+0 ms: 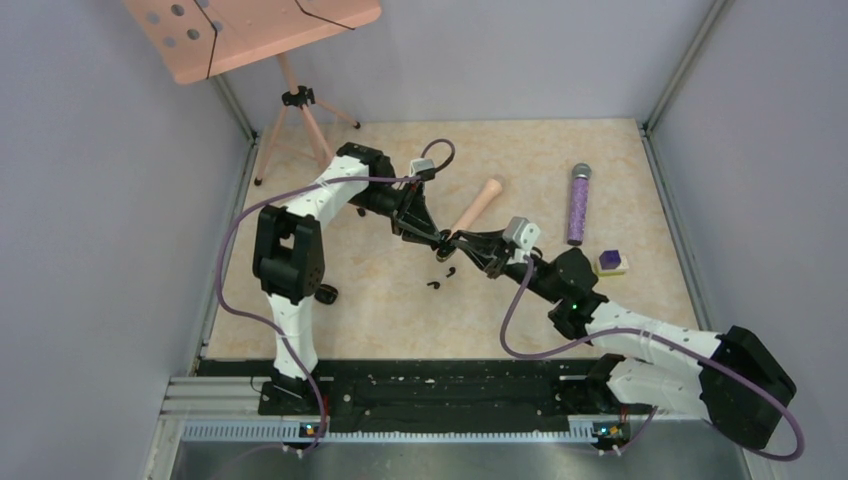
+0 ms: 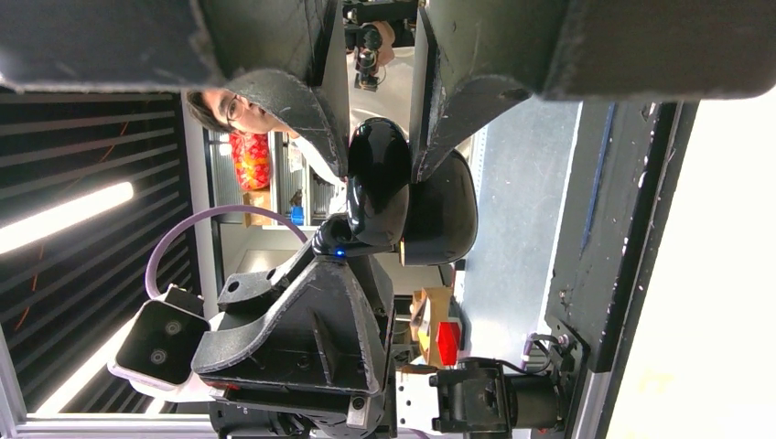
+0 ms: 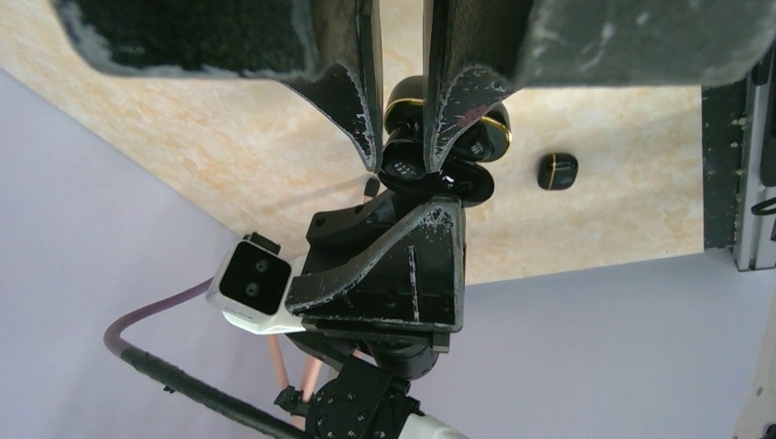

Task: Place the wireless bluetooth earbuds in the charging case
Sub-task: Insert the right earbud into the right side groove of the charging case.

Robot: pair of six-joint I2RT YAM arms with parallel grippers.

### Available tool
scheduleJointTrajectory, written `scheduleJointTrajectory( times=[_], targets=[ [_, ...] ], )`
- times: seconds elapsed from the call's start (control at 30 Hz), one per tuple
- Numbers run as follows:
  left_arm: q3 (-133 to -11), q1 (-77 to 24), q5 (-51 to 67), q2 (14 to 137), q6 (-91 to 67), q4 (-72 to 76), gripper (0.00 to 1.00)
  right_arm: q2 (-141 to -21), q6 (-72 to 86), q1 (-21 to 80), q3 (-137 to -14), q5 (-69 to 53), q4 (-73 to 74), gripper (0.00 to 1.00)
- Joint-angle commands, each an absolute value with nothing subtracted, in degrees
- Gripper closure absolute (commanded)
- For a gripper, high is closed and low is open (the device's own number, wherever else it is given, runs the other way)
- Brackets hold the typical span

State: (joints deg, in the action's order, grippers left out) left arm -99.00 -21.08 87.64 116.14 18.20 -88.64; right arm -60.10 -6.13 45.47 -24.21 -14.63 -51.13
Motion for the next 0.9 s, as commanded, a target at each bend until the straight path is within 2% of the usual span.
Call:
scheduleJointTrajectory(
  times=[0.0,0.63,0.87],
  targets=[
    [-99.14,-20.63,96.02,116.63,19.77,-90.88,1.0,-60.99,-5.36,45.75,-27.27,-14.85,-53.54,1.0],
    [-98.79,-20.28,96.06,115.94,19.51,-90.85,1.0,-61.69,-9.28,45.84,-26.0,-13.68,-52.56,1.0],
    [-98.88,-20.26,96.0,116.08,19.36,-90.83,1.0,-60.47,-12.59,45.85,-25.95,-17.87,-50.2,1.0]
  ],
)
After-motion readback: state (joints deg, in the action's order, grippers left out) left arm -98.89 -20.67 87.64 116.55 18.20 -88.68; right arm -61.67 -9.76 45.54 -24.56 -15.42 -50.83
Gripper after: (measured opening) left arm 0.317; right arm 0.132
